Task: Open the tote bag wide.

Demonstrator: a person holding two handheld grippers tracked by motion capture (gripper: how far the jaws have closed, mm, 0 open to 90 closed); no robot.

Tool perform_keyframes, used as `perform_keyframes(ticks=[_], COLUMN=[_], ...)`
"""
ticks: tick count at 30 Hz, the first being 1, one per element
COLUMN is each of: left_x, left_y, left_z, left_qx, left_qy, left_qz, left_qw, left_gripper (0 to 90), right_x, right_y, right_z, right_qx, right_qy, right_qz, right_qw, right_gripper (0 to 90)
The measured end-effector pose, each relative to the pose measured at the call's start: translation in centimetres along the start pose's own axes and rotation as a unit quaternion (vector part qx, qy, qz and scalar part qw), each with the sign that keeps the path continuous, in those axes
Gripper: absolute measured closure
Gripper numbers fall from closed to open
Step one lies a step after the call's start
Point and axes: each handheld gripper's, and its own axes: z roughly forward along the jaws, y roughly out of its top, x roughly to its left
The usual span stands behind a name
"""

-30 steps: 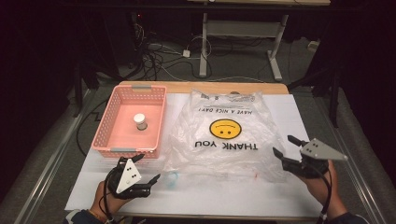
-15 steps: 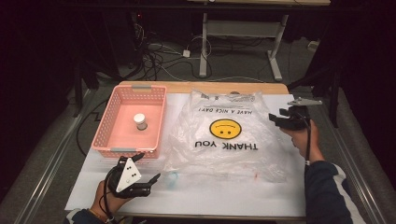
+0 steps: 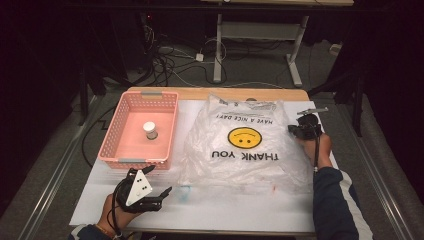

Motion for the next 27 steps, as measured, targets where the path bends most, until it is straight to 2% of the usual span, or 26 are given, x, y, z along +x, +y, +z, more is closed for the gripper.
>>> perform_keyframes(ticks=[2, 4, 5, 6, 7, 8, 9, 11, 12, 17, 19, 25, 27], left_x=[0.1, 0.2, 0.3, 0.3, 0.4, 0.5, 0.5, 0.6, 0.6, 0.4, 0.4, 0.4, 0.5], left_y=[0.0, -0.1, -0.1, -0.1, -0.1, -0.1, -0.1, -0.1, -0.1, 0.3, 0.3, 0.4, 0.3], left_z=[0.0, -0.1, -0.1, -0.2, -0.2, -0.2, -0.2, -0.1, -0.1, 0.1, 0.1, -0.2, -0.4], left_qx=[0.0, 0.001, 0.001, 0.001, 0.002, -0.001, -0.001, 0.003, 0.003, 0.002, 0.001, -0.002, -0.003], left_qy=[0.001, 0.008, 0.009, 0.011, 0.011, 0.012, 0.012, 0.017, 0.017, 0.017, 0.017, 0.026, 0.029], left_qz=[-0.001, -0.001, -0.002, -0.004, -0.002, -0.006, -0.006, -0.008, -0.008, 0.005, 0.007, 0.008, 0.005], left_qw=[1.0, 1.0, 1.0, 0.9999, 0.9999, 0.9999, 0.9999, 0.9998, 0.9998, 0.9998, 0.9998, 0.9996, 0.9996], left_gripper=[17.4, 17.3, 17.4, 17.3, 17.4, 17.4, 17.4, 18.7, 19.3, 19.1, 19.0, 18.9, 18.9], right_x=[-0.4, -1.4, -1.9, -2.1, -2.2, -2.4, -2.5, -2.7, -2.5, -1.4, -0.7, 1.6, 2.0], right_y=[-0.3, -0.8, -1.2, -1.6, -2.0, -2.4, -2.9, -3.7, -4.2, -5.8, -6.5, -8.0, -8.0], right_z=[-0.8, -2.2, -2.9, -3.5, -4.0, -4.5, -5.0, -6.0, -6.5, -8.1, -8.7, -10.1, -10.5], right_qx=[0.006, -0.021, -0.027, -0.03, -0.026, -0.013, -0.019, -0.031, -0.037, -0.029, -0.027, -0.047, -0.062], right_qy=[-0.02, -0.004, 0.004, -0.011, -0.032, -0.043, -0.05, -0.049, -0.051, -0.031, -0.035, -0.01, 0.013], right_qz=[0.005, 0.045, 0.057, 0.053, 0.036, 0.03, 0.028, 0.033, 0.026, 0.008, 0.002, -0.014, -0.015], right_qw=[0.9998, 0.9988, 0.998, 0.9981, 0.9985, 0.9985, 0.9982, 0.9978, 0.9977, 0.9991, 0.999, 0.9988, 0.9979], right_gripper=[90.0, 90.0, 90.0, 90.0, 90.0, 90.0, 90.0, 90.0, 90.0, 90.0, 90.0, 90.0, 88.5])
